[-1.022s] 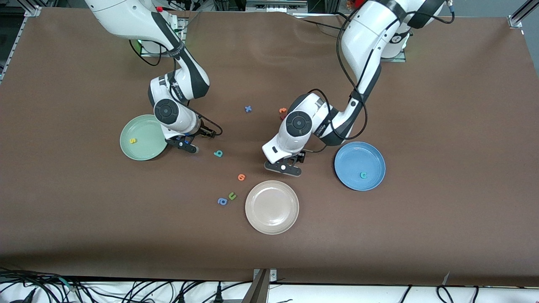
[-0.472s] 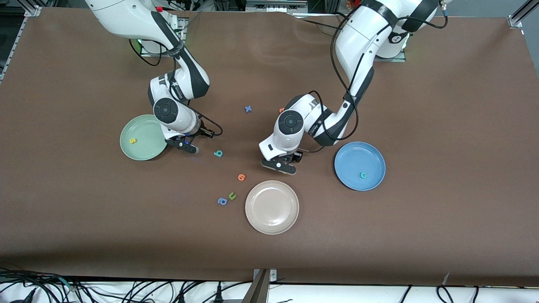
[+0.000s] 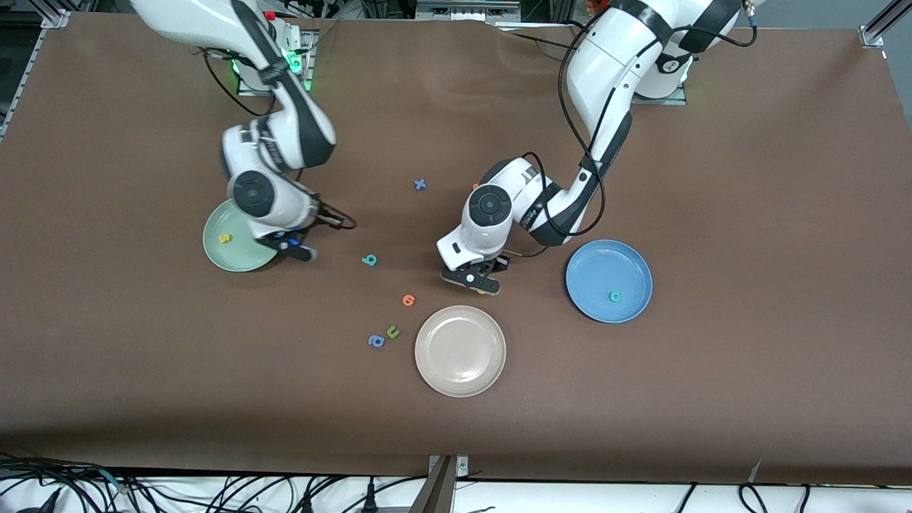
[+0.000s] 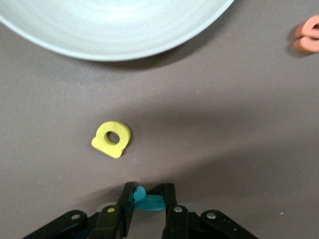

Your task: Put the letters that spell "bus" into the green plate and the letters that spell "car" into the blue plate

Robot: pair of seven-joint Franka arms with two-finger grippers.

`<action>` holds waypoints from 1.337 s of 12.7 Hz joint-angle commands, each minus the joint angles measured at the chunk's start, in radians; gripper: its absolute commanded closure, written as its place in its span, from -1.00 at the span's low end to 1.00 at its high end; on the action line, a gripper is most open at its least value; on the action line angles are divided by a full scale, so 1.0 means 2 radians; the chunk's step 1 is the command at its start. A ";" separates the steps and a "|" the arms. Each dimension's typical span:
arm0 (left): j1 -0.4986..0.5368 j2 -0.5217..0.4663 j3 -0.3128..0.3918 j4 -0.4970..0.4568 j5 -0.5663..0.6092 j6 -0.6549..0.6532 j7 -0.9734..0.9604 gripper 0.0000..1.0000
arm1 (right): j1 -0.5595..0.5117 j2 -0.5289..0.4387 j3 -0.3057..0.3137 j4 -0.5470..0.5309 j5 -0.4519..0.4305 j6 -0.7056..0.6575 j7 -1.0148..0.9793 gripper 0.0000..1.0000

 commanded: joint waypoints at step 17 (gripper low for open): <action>0.141 -0.083 0.001 -0.008 0.065 -0.233 0.154 -1.00 | 0.015 0.021 -0.002 0.047 0.019 0.016 0.024 -0.96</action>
